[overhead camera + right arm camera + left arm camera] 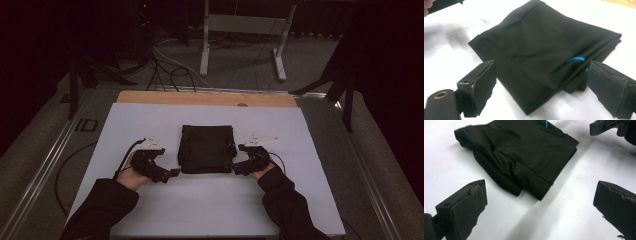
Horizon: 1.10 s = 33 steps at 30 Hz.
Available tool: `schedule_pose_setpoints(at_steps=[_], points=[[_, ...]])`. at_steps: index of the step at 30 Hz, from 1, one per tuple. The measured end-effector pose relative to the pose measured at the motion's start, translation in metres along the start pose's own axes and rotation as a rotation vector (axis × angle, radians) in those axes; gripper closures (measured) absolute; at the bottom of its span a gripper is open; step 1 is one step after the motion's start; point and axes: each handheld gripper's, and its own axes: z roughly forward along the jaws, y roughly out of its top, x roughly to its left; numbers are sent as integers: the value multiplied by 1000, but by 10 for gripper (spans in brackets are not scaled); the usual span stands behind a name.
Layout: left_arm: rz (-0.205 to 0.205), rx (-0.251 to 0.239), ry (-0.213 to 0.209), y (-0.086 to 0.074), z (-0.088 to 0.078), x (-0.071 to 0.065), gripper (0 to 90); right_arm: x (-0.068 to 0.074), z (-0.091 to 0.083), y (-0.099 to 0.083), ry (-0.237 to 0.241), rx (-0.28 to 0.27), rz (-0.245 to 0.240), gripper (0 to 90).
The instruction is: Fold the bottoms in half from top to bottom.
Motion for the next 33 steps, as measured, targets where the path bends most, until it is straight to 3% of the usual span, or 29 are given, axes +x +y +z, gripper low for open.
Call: schedule_pose_setpoints(at_steps=[10,33], points=[[8,11,27,-17,-7,-6,4,5,-15,-17,-9,17,-14,99],[-30,30,74,-64,-29,-13,4,10,-50,-58,-22,22,-21,99]])
